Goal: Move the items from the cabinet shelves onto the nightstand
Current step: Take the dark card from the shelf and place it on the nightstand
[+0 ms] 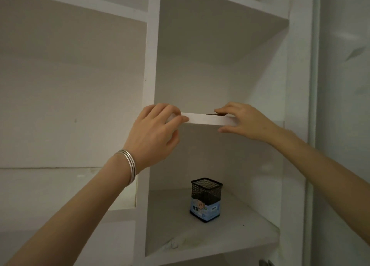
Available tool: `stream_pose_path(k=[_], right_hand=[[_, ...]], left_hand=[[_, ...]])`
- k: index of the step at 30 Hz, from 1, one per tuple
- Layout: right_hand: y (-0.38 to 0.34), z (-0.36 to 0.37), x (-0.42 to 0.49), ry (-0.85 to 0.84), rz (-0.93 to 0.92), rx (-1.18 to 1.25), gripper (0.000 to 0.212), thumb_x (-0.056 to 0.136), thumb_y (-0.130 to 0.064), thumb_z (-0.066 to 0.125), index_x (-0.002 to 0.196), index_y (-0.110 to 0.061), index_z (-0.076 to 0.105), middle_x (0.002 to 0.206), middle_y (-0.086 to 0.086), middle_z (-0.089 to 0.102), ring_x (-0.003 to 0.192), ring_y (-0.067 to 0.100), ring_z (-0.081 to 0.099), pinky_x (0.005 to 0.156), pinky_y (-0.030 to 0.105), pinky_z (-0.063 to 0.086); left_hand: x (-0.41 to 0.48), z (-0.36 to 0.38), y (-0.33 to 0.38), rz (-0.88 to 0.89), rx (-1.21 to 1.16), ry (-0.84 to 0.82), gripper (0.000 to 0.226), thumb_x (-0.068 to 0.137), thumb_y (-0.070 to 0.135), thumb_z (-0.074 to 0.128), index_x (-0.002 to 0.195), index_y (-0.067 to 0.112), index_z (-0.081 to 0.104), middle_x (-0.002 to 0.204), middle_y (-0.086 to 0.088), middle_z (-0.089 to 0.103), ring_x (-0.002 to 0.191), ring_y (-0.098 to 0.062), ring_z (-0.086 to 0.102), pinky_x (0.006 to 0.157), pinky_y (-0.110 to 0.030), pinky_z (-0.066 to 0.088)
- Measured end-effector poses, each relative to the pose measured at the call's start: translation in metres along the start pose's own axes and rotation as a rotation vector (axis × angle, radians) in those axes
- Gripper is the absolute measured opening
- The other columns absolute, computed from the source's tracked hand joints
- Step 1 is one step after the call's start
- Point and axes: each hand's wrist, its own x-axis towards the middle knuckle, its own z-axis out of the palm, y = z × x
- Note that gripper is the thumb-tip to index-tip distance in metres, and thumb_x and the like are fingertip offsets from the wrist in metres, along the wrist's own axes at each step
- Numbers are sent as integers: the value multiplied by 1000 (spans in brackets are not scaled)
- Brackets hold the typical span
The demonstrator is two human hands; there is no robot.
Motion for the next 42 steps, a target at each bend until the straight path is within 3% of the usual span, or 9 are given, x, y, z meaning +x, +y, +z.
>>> stream_pose_path(k=[5,8,14,19,23,30,33,37,42], right_hand=[[1,-6,5,-107,101,73,73,78,-47,66,139,-19,39,143,-5,39,130,11,36,108,29,29],[-2,-5,4,-124,79,59,65,80,-40,68,135,-14,45,134,1,52,122,15,46,100,24,32],[-8,-20,-9,88,-10,190,40,77,-23,75,114,-16,65,101,-5,60,96,9,57,90,25,43],[-12,-23,-13,199,-81,21,23,81,-13,67,103,-19,70,98,-5,66,91,13,62,77,42,52],[-26,-23,-23,388,-136,-90,14,81,-14,63,92,-17,72,88,-2,69,79,18,64,65,41,51],[-71,-35,-61,562,-307,-132,9,84,-6,65,88,-7,72,82,7,69,73,20,62,61,39,48],[-98,-34,-77,517,-371,-165,8,84,-5,66,88,-6,73,83,6,70,72,20,63,60,36,46],[-137,-28,-89,460,-390,-92,7,85,-6,66,88,-6,72,85,6,71,75,19,65,60,37,47],[-189,6,-99,393,-274,66,9,84,-10,65,90,-6,71,86,5,69,79,15,62,65,39,49]], left_hand=[[6,4,4,-4,-7,-12,29,81,16,51,107,13,64,103,-5,60,96,-26,53,83,-36,38],[7,5,6,-5,-23,-12,29,80,15,51,107,13,64,103,-5,60,96,-25,53,81,-36,38],[10,6,9,-27,-38,6,29,79,14,53,105,14,64,102,-5,61,94,-25,53,79,-34,37],[8,9,12,-61,-62,-9,30,78,14,54,107,15,64,104,-4,60,97,-24,53,78,-32,35],[7,7,16,-56,-89,-11,33,79,11,61,112,14,61,108,-6,60,99,-25,54,79,-33,37],[-3,-10,28,-35,-211,48,49,72,15,74,118,11,58,114,-9,59,99,-27,54,81,-32,38],[-15,-17,31,4,-262,92,46,72,18,73,116,12,61,111,-8,60,99,-25,54,82,-31,36],[-47,-35,30,43,-286,155,15,80,20,64,93,12,67,92,-4,65,85,-23,58,79,-28,36],[-117,-68,14,-43,-348,56,7,82,17,60,84,14,66,76,3,63,70,-17,56,76,-27,39]])
